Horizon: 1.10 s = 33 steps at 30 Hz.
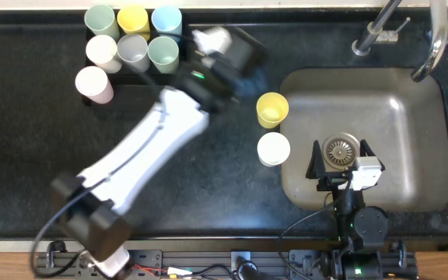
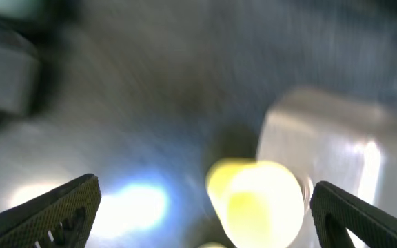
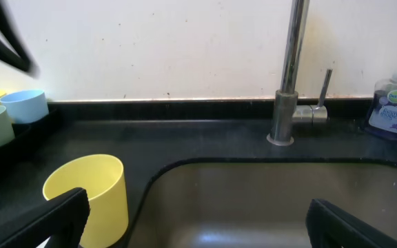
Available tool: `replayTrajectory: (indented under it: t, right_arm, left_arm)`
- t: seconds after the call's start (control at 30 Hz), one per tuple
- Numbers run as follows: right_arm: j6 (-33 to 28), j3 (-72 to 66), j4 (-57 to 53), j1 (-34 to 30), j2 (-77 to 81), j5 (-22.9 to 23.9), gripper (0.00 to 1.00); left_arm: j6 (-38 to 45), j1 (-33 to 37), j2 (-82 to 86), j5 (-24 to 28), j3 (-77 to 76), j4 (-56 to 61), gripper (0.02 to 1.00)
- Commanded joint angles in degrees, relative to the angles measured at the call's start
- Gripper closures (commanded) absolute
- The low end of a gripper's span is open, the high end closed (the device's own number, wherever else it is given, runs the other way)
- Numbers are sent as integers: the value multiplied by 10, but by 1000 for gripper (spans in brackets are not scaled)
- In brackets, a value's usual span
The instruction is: Store Cups
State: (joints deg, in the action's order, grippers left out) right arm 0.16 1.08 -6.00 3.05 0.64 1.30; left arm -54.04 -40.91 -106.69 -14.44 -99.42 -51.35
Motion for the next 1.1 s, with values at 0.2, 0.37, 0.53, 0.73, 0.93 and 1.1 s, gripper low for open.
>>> replayTrajectory:
  t: [0.2,0.37,0.53,0.73,0.93,1.1]
  right_arm:
    - [-1,-3,5,-1,-4,-2,5]
    - [-1,-3,5,-1,-4,-2,3]
    - [-1,-3,5,-1,-4,-2,5]
    - [-2,-3,5,-1,-4,-2,3]
    - [-1,-3,5,-1,-4,-2,3]
    - [-1,-3,5,-1,-4,-2,3]
  left_arm:
    - [-91,-26,-75,69,-1,1,20]
    - [-95,-26,-93,108,-1,1,20]
    - [-95,-26,-105,131,-1,1,20]
    - [-95,-19,-122,133,-1,-6,20]
    - [-95,-8,-130,130,-1,-8,73]
    - [-95,-6,-130,121,-1,-3,877]
